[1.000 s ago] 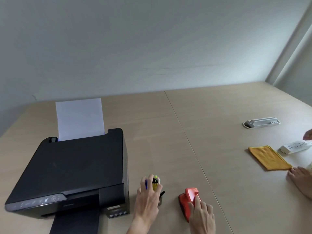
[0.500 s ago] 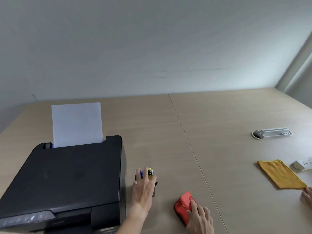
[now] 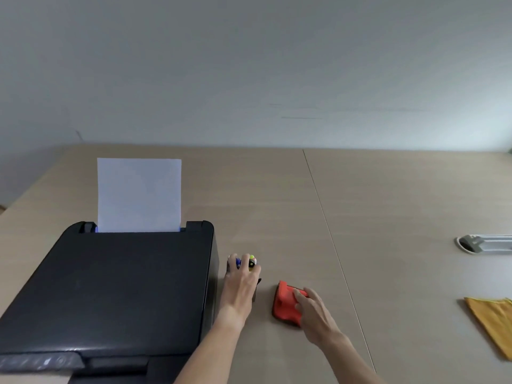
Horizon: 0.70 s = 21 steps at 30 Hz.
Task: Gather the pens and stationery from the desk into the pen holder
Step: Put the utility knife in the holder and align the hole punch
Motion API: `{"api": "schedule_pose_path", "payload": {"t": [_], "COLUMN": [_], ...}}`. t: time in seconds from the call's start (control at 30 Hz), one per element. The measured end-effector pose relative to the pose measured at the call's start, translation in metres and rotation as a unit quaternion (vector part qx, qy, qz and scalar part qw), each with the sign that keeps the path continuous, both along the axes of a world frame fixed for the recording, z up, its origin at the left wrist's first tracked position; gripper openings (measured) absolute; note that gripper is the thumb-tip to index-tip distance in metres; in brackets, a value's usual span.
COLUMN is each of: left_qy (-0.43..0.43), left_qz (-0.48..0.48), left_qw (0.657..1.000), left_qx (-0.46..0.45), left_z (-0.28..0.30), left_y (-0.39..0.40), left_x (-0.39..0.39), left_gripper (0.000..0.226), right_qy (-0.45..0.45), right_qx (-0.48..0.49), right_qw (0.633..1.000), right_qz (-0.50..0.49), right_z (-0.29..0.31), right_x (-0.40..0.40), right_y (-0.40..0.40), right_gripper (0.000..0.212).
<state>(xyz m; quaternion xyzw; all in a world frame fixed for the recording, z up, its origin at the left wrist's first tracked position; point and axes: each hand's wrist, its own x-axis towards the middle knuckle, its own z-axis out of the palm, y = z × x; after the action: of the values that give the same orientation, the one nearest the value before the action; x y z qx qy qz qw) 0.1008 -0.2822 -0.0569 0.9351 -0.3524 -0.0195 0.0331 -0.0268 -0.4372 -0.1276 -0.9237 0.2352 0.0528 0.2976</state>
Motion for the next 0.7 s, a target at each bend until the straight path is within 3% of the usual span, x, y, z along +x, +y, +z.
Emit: {"api": "schedule_pose_path", "payload": {"t": [0.37,0.7], "left_qy": [-0.002,-0.018], "left_qz": [-0.005,-0.004], "left_qw": [1.000,1.000], "left_qx": [0.004,-0.002], "left_z": [-0.012,-0.011], "left_y": [-0.013,-0.012], "left_x": [0.033,0.030], "left_gripper": [0.065,0.072], "right_qy": [0.045,0.058], "right_qx": [-0.061,-0.108], "right_qw": [0.994,0.987], "right_qz": [0.072,0.101], "right_z": [0.015,0.021], "right_x": [0.065,0.071], "right_y": [-0.023,-0.023], "right_gripper": [0.044,0.044]}}
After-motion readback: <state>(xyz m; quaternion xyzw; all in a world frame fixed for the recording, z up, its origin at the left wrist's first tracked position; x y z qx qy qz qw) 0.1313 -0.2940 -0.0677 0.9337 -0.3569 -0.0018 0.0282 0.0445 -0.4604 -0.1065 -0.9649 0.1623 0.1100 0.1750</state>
